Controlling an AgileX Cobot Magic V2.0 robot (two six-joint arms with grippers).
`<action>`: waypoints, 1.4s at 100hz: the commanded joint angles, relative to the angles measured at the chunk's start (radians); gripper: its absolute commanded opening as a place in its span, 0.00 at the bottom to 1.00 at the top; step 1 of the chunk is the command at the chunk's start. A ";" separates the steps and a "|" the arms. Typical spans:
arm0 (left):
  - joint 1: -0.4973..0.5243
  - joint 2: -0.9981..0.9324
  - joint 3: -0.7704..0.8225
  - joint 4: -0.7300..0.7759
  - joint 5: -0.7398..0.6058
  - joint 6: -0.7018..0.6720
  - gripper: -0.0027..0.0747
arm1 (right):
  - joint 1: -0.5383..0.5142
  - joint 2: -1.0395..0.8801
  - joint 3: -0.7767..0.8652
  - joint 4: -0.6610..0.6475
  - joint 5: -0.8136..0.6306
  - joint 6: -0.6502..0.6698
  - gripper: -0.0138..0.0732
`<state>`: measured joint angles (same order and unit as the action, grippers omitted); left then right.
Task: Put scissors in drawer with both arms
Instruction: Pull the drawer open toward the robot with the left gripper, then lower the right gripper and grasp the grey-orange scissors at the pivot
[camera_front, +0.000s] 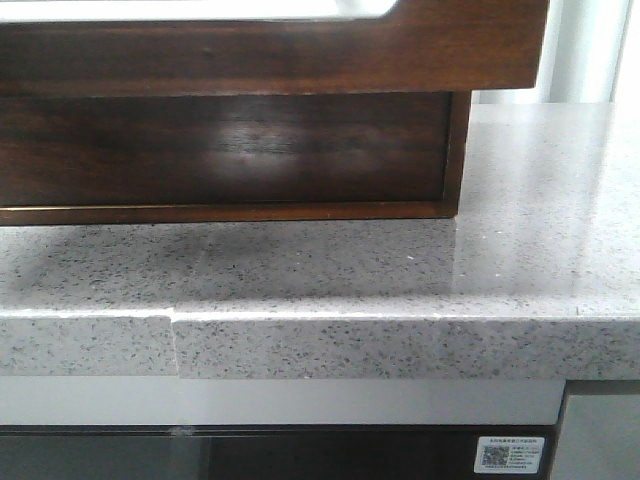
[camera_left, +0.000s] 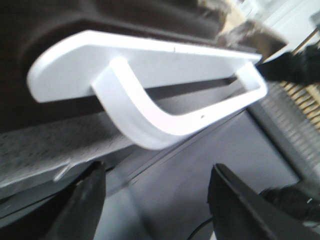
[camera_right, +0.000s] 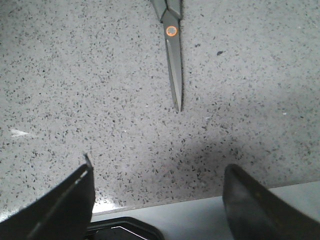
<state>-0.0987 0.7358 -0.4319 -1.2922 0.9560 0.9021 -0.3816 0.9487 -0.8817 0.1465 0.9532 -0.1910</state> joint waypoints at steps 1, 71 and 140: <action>-0.004 -0.006 -0.078 0.162 0.025 -0.138 0.58 | -0.008 -0.005 -0.035 0.000 -0.046 -0.009 0.70; -0.004 -0.258 -0.413 0.936 -0.077 -0.511 0.58 | -0.040 0.366 -0.213 0.013 -0.069 -0.049 0.70; -0.004 -0.256 -0.413 0.907 -0.219 -0.511 0.58 | 0.035 0.781 -0.580 0.018 0.064 -0.141 0.52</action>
<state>-0.0987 0.4673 -0.8132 -0.3531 0.8233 0.4022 -0.3485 1.7514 -1.4132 0.1595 1.0114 -0.3164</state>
